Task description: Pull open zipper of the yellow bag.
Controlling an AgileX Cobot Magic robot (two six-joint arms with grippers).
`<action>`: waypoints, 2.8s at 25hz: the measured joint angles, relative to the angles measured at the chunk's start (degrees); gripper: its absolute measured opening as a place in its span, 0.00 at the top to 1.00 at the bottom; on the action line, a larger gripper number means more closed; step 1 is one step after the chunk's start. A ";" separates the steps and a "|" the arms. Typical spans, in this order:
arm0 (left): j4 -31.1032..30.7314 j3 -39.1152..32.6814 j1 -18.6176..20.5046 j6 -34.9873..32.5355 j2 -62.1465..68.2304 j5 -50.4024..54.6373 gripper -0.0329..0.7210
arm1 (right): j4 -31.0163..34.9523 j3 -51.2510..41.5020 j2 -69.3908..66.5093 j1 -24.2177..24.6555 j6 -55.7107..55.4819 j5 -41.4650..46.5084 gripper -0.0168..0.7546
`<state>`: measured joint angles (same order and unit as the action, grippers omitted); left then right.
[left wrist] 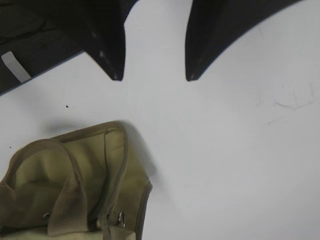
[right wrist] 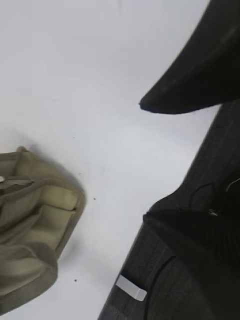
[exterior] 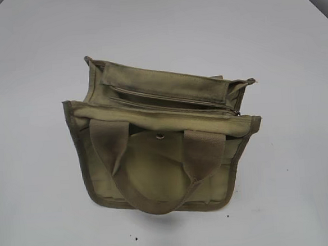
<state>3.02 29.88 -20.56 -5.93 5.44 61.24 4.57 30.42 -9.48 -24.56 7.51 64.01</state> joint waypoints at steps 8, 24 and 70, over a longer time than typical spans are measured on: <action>0.11 -0.06 0.00 0.05 0.00 -0.18 0.54 | 0.00 -1.33 -0.51 0.00 0.00 -4.02 0.37; 0.24 -0.11 0.00 0.10 0.00 -0.34 0.57 | 3.76 -2.67 -1.13 0.00 8.99 -2.26 0.37; 0.18 -0.11 17.97 0.10 -5.75 -0.34 0.62 | 4.77 -2.67 9.82 24.13 9.86 -1.98 0.37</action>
<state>3.21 29.77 -2.59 -5.83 -0.31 60.90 9.34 27.75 0.34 -0.42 17.37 62.03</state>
